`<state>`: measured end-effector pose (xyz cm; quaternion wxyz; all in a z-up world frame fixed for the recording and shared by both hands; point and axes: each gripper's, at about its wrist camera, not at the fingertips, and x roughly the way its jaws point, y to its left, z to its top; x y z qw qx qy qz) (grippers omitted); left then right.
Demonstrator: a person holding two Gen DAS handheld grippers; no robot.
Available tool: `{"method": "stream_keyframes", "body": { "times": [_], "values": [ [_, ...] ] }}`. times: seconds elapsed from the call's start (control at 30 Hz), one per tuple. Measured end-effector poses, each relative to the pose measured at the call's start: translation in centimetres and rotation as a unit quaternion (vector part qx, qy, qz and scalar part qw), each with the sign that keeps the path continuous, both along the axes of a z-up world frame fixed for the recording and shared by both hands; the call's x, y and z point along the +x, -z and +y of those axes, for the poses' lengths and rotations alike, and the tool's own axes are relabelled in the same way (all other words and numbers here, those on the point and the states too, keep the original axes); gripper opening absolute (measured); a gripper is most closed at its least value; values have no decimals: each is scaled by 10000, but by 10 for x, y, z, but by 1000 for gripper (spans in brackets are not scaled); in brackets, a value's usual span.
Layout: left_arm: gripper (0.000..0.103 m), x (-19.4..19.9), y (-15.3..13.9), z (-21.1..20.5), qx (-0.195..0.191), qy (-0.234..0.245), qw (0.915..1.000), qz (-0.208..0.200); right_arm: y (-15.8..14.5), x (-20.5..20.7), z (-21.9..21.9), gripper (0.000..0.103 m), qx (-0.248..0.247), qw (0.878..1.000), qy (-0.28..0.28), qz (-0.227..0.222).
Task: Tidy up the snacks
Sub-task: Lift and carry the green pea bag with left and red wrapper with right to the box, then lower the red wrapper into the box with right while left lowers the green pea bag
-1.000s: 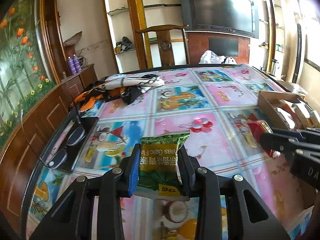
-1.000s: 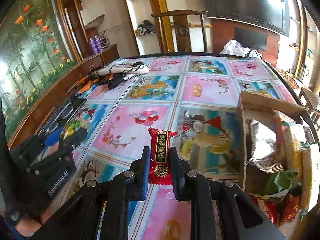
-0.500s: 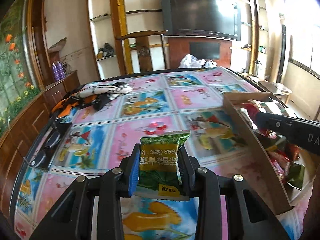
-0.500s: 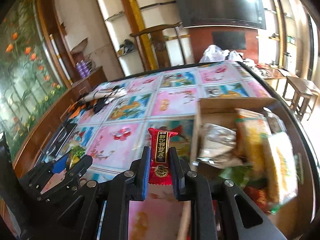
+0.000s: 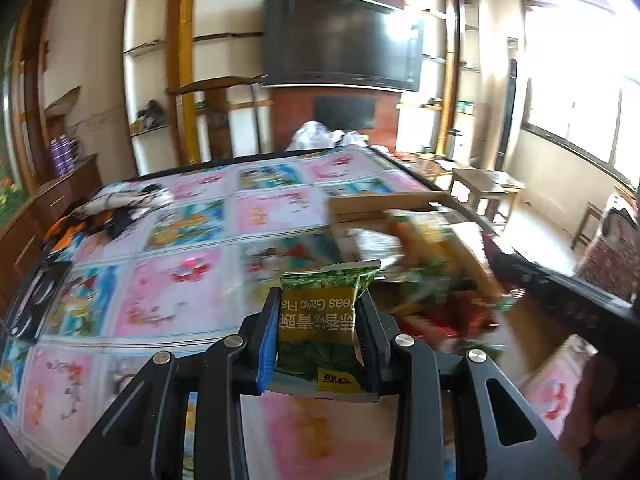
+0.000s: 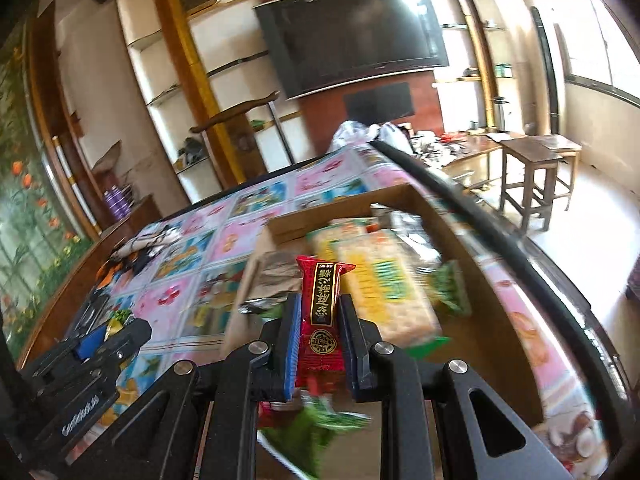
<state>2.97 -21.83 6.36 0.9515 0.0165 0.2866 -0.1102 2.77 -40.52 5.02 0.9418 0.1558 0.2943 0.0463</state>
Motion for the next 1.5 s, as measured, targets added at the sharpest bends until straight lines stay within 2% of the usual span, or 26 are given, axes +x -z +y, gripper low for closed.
{"method": "stream_keyframes", "body": {
  "times": [0.13,0.33,0.57,0.83,1.5],
  "values": [
    [34,-4,4,-37,-70,495,9985,201,8,-3,-17,19,90,9996,162,221],
    [34,-4,20,-70,152,935,9946,416,22,-6,-30,19,55,9983,225,527],
    [34,9,35,-66,188,897,9935,682,27,-3,-26,19,-48,9974,178,700],
    [34,4,40,-75,547,1004,9922,486,33,3,-26,19,-70,9960,178,870],
    [36,5,43,-77,649,1021,9914,492,40,8,-13,19,-193,9940,-63,1079]
  ]
}}
